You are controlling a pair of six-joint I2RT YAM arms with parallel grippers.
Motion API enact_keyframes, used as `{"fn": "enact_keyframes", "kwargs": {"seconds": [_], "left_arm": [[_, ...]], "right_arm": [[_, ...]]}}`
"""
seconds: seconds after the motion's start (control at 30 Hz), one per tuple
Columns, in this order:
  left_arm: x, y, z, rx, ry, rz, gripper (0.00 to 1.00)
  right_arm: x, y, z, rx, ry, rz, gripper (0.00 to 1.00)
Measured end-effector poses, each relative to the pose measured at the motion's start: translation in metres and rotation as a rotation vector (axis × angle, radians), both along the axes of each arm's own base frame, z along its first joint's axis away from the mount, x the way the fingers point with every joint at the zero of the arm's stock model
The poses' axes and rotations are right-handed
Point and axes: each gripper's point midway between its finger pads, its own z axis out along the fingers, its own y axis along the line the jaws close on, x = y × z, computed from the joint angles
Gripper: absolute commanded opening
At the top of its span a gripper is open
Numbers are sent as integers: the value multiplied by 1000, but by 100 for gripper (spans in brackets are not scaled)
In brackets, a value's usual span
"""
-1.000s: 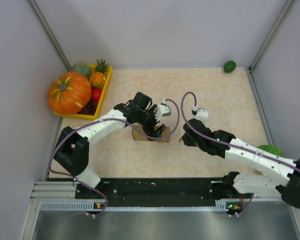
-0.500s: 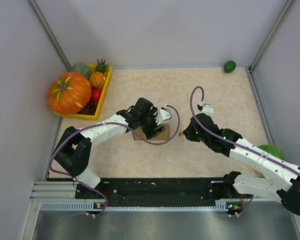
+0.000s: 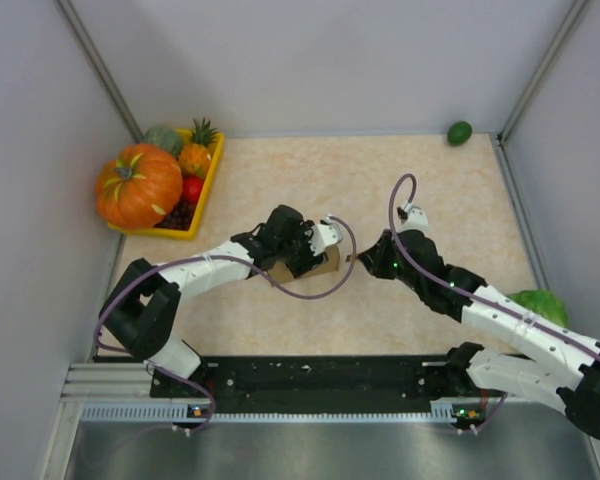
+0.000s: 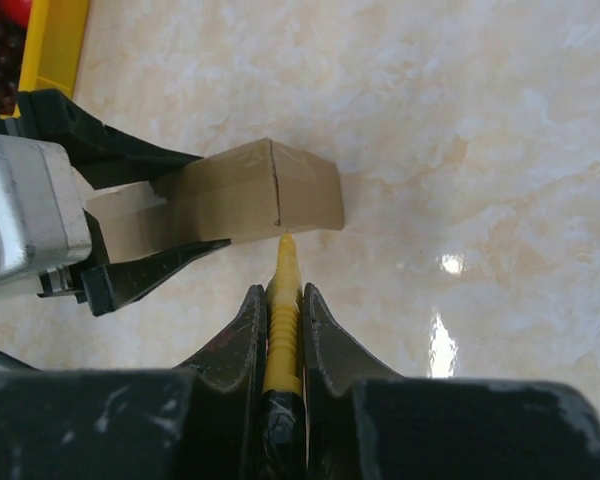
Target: Unpack the express box
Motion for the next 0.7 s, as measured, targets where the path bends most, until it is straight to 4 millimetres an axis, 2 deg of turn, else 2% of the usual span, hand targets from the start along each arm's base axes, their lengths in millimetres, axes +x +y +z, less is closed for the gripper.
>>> {"fn": "enact_keyframes", "kwargs": {"seconds": [0.17, 0.47, 0.7], "left_arm": [[-2, 0, 0, 11, -17, -28, 43], [-8, 3, 0, 40, -40, -85, 41], [-8, 3, 0, 44, -47, -103, 39]], "right_arm": [[9, 1, 10, -15, -68, 4, 0], [35, 2, 14, -59, -124, -6, 0], [40, 15, 24, -8, -157, 33, 0]]}}
